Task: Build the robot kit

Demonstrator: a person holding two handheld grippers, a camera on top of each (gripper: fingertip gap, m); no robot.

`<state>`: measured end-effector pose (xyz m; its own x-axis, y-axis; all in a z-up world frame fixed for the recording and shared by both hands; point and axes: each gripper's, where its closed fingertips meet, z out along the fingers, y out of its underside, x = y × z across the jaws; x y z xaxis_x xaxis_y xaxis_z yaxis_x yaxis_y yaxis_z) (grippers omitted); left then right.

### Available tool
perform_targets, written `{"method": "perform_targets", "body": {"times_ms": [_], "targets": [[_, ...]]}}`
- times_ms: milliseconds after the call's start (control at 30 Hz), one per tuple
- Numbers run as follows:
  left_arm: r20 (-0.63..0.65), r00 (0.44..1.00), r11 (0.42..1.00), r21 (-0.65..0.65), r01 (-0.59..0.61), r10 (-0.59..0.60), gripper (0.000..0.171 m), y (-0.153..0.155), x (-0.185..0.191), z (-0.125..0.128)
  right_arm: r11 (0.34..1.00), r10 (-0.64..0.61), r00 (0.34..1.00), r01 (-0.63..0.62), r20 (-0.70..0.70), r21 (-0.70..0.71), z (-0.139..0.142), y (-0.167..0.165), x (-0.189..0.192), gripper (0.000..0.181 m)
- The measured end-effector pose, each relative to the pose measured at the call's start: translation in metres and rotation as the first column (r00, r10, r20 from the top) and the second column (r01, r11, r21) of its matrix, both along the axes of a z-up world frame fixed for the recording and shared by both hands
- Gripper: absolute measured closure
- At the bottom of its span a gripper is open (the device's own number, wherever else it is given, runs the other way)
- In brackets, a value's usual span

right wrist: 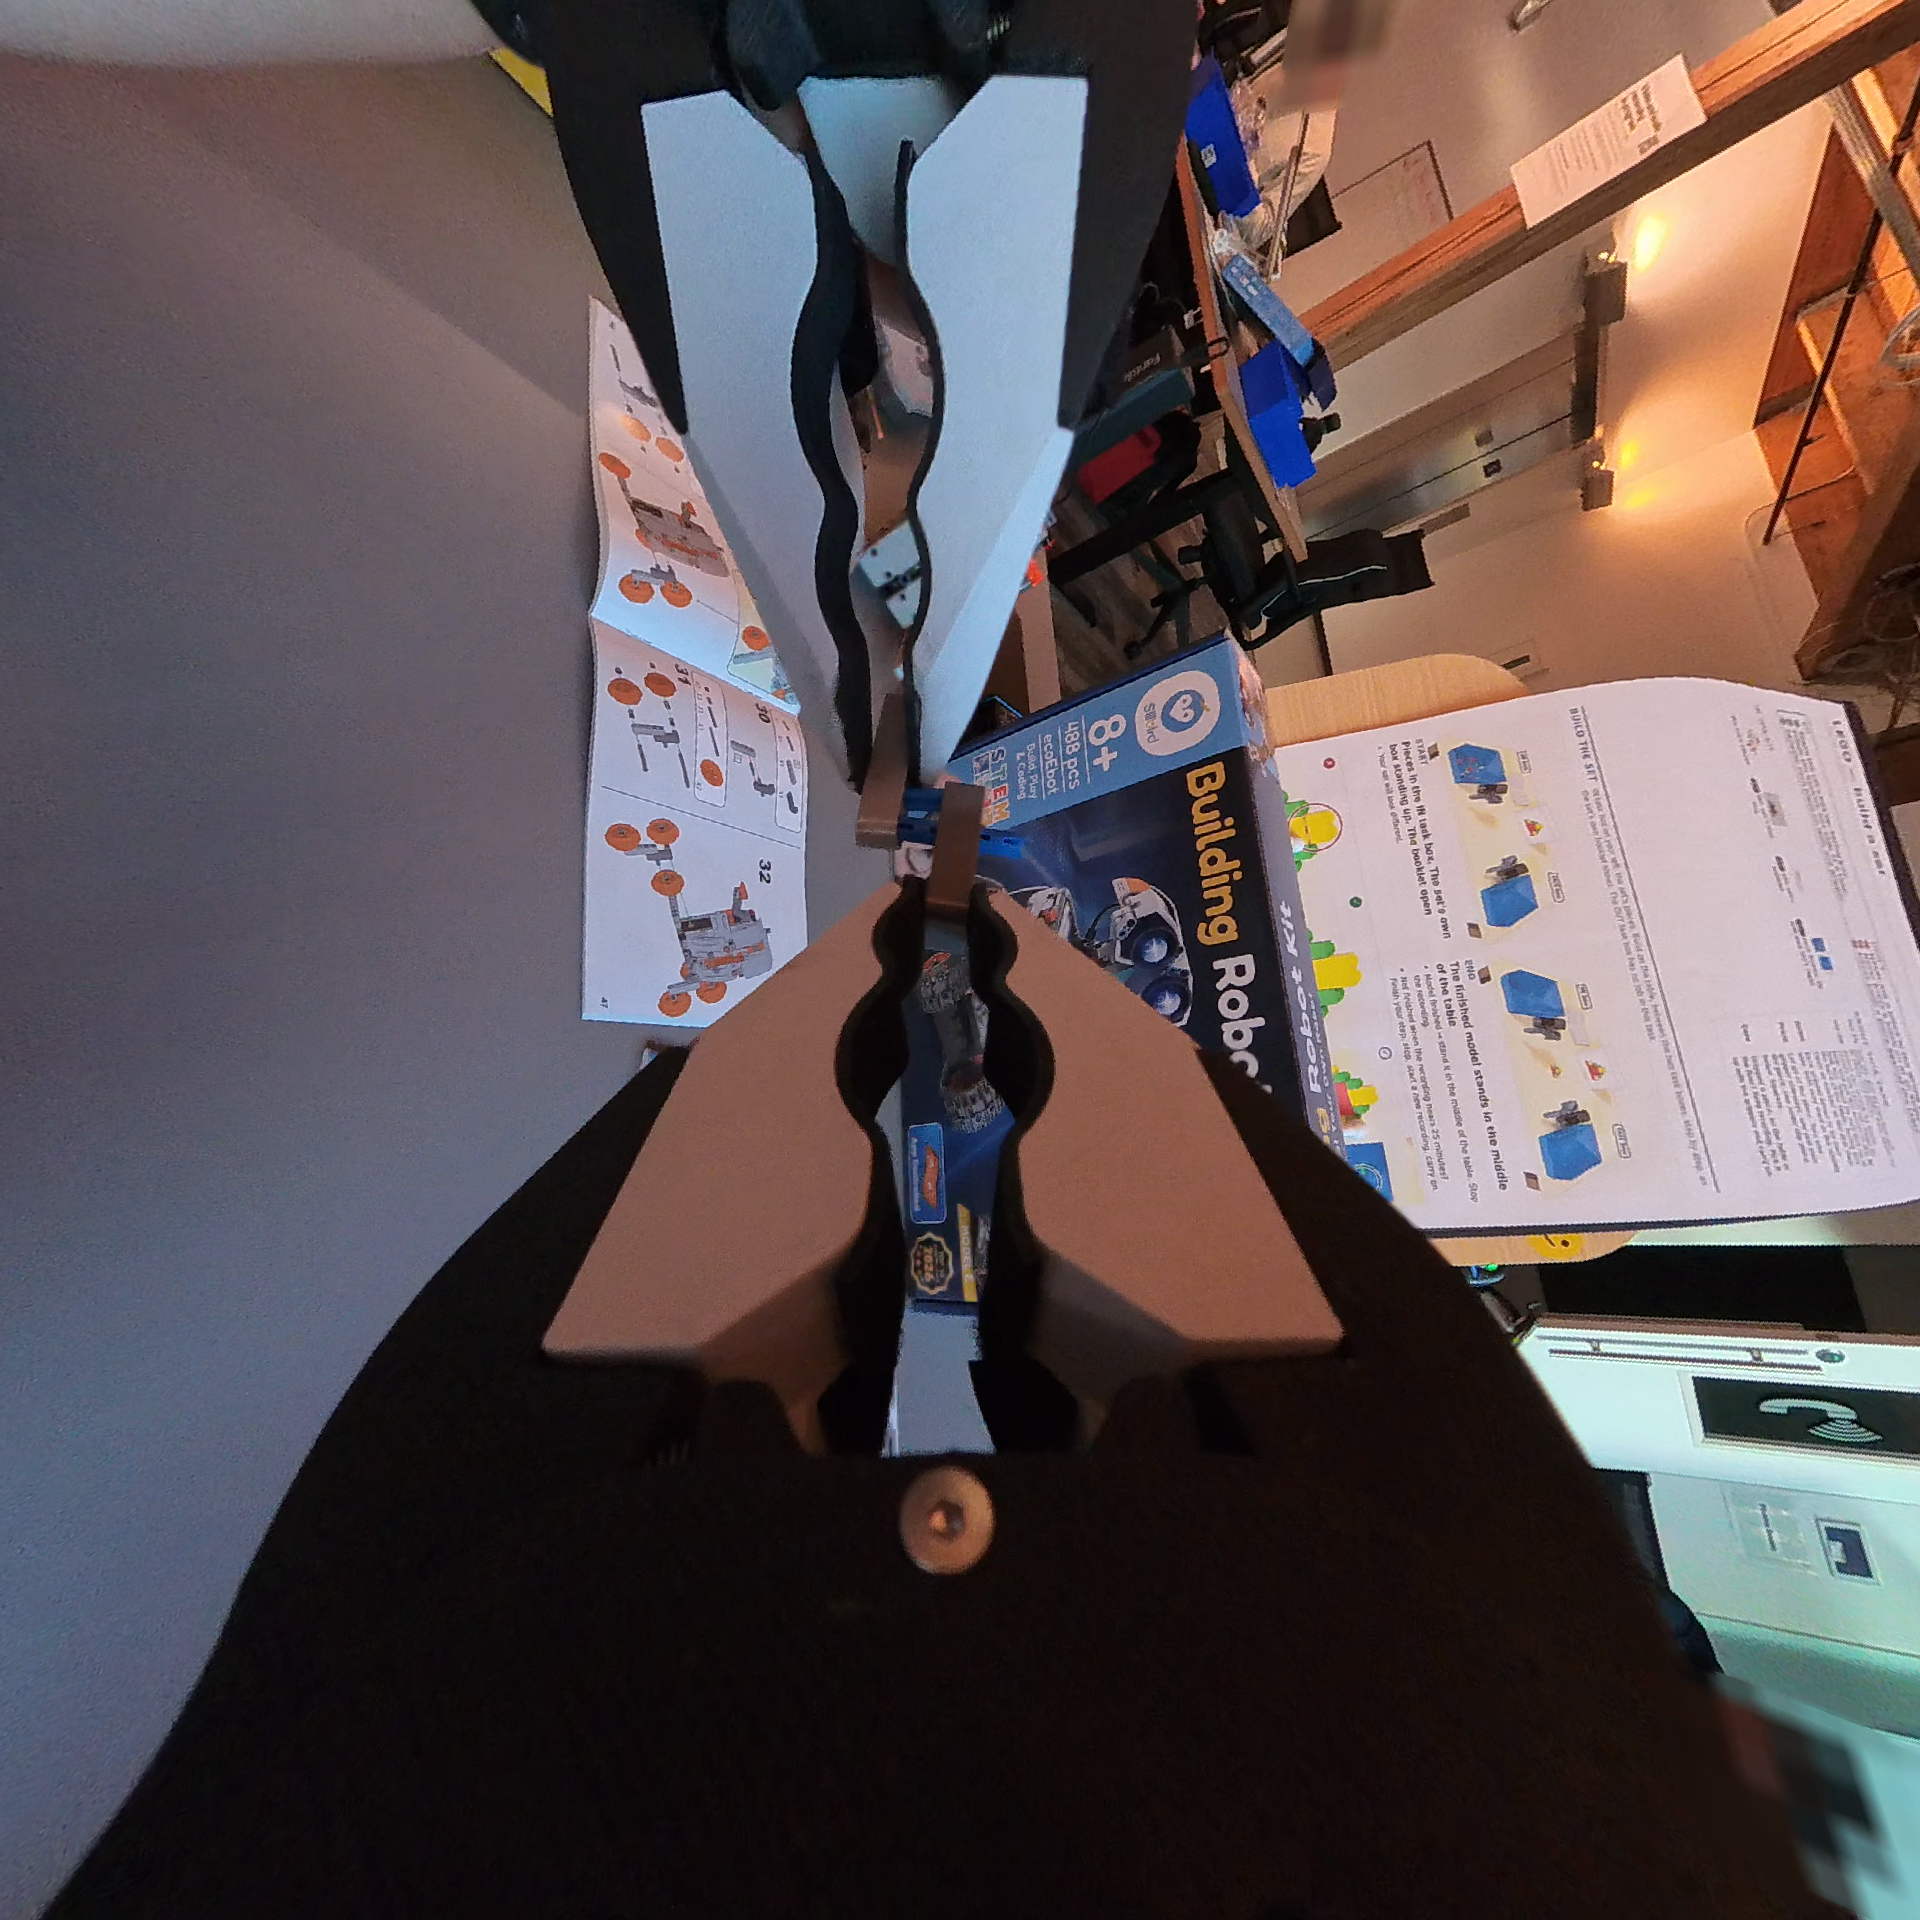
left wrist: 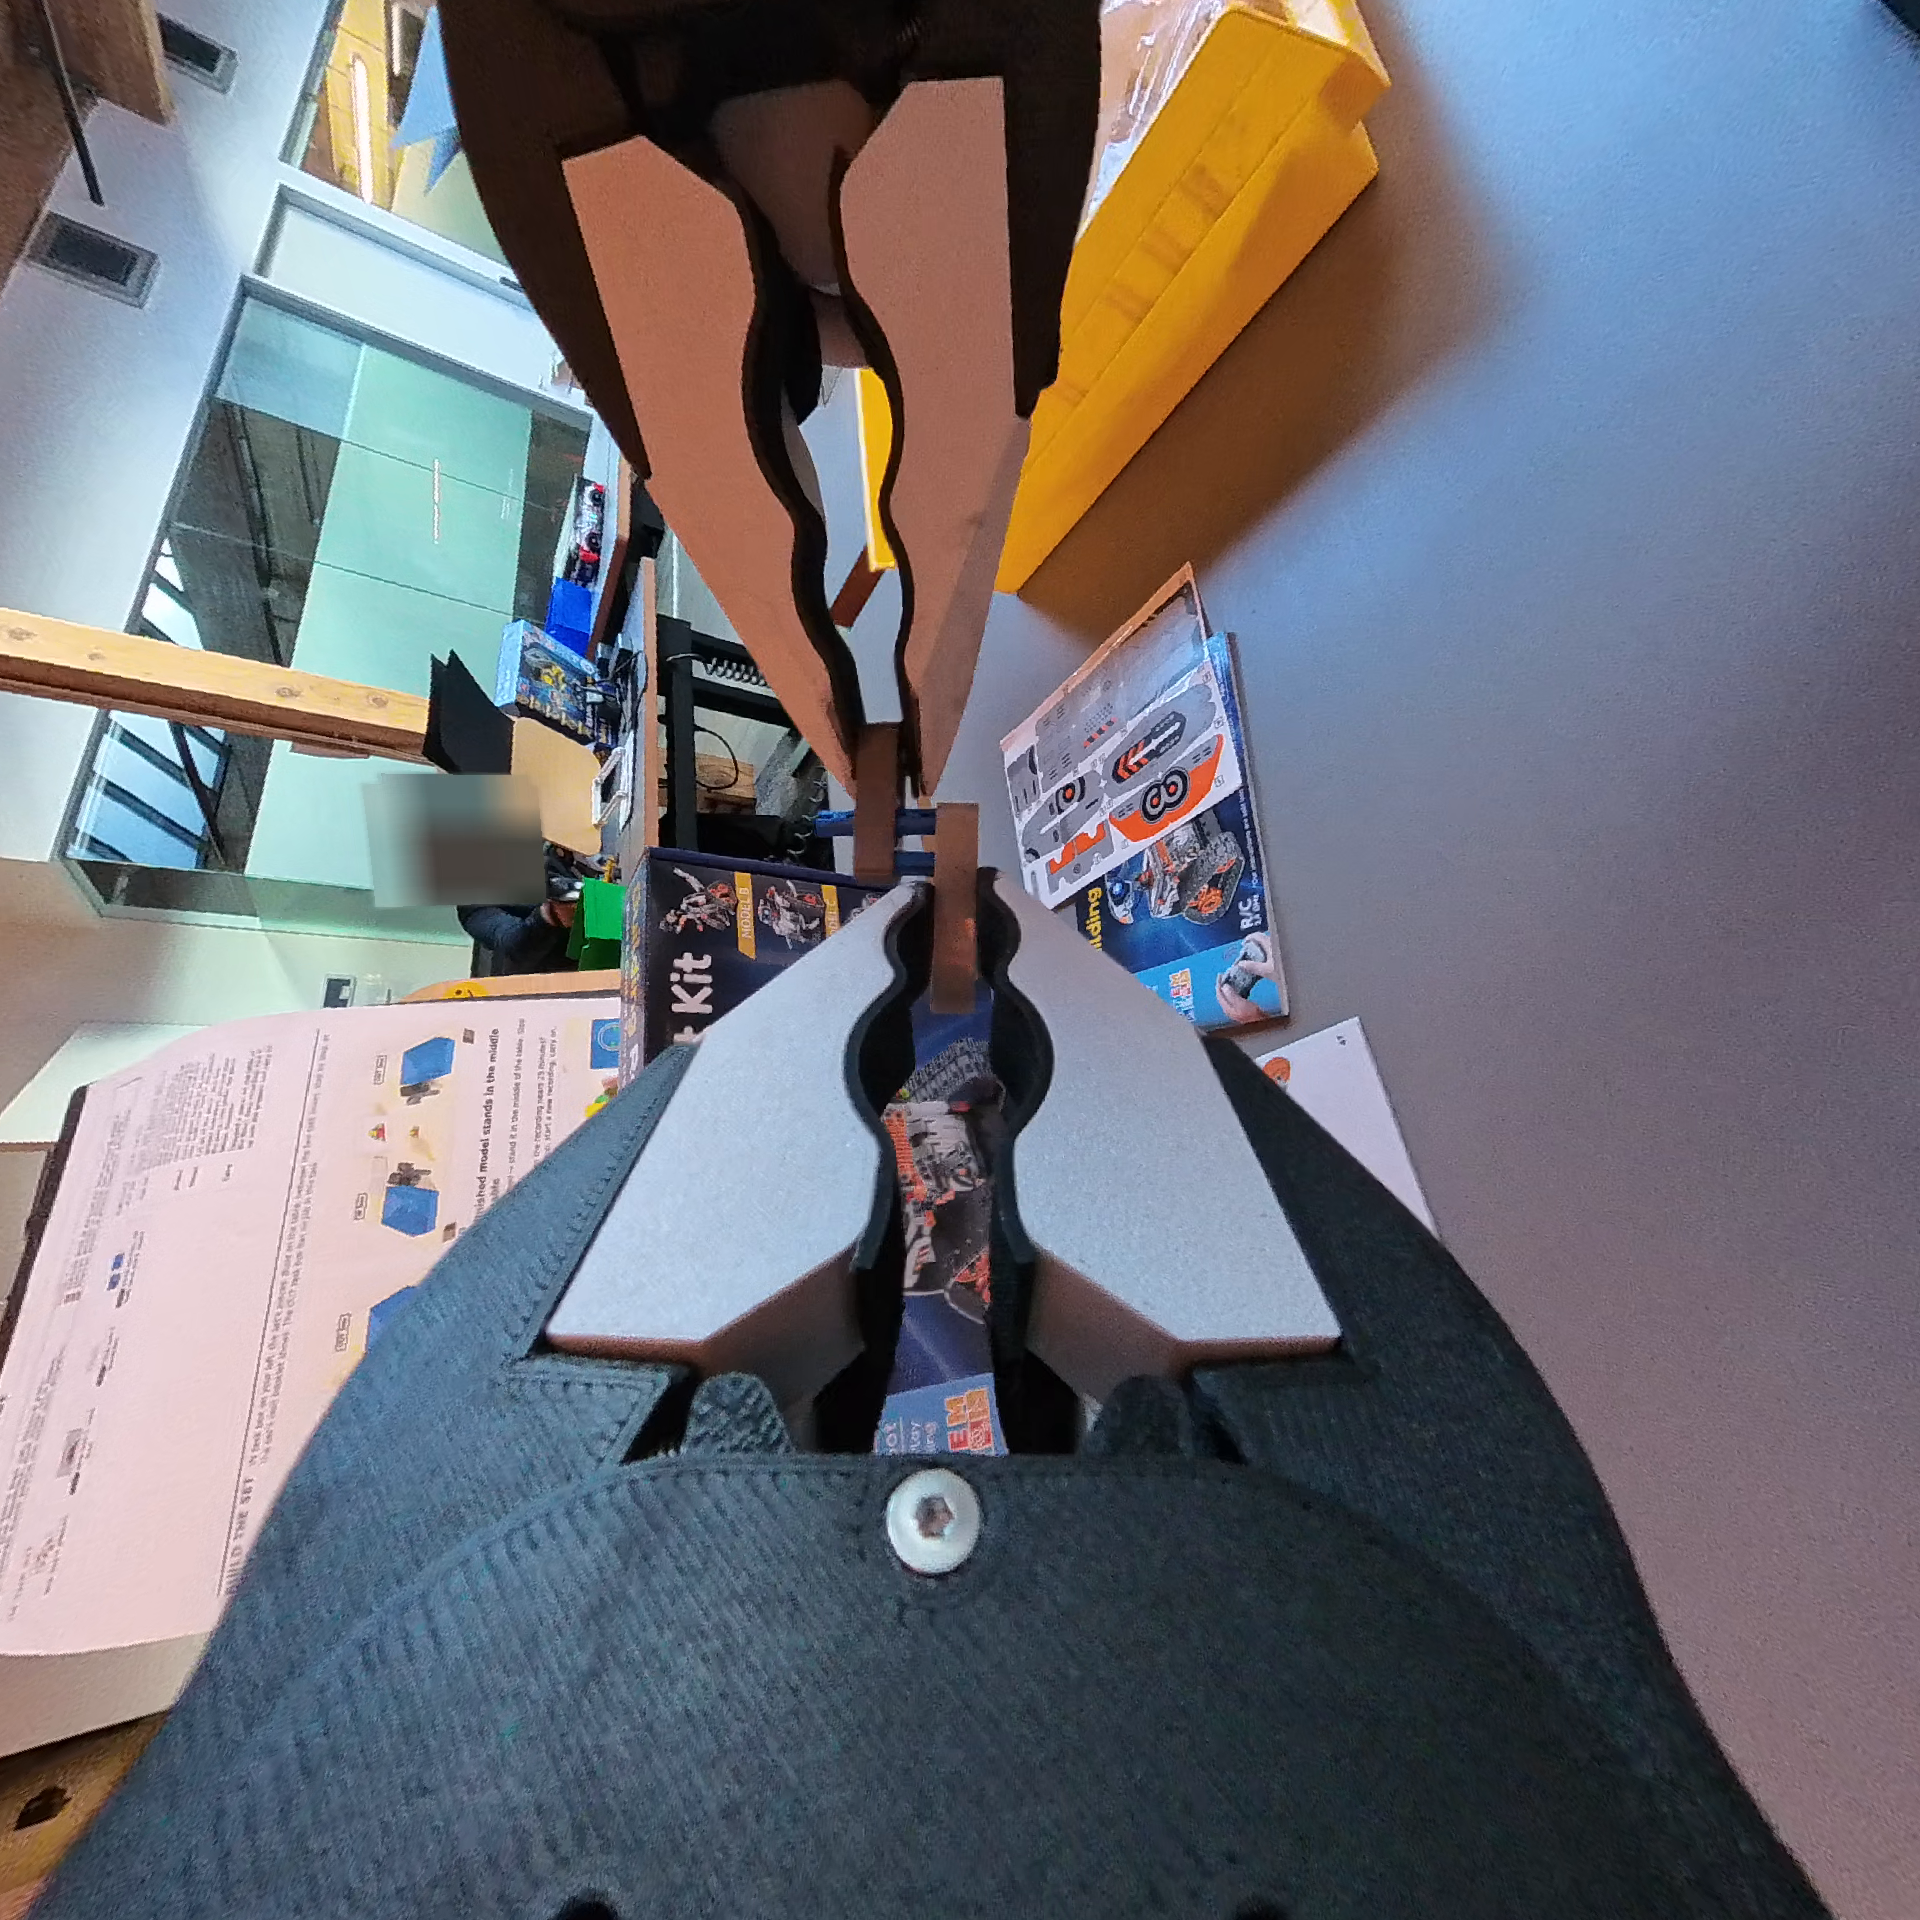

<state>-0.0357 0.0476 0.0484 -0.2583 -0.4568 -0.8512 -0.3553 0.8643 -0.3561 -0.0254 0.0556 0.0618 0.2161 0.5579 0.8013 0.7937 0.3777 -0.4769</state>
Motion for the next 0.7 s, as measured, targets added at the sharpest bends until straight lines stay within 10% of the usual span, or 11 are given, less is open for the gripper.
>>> {"method": "perform_targets", "body": {"times_ms": [700], "targets": [[0.105, 0.994, 0.996, 0.083, -0.035, 0.026, 0.167, -0.011, 0.012, 0.024, 0.999, -0.023, 0.958, 0.036, 0.285, -0.039, 0.026, -0.012, 0.004, 0.168]]}}
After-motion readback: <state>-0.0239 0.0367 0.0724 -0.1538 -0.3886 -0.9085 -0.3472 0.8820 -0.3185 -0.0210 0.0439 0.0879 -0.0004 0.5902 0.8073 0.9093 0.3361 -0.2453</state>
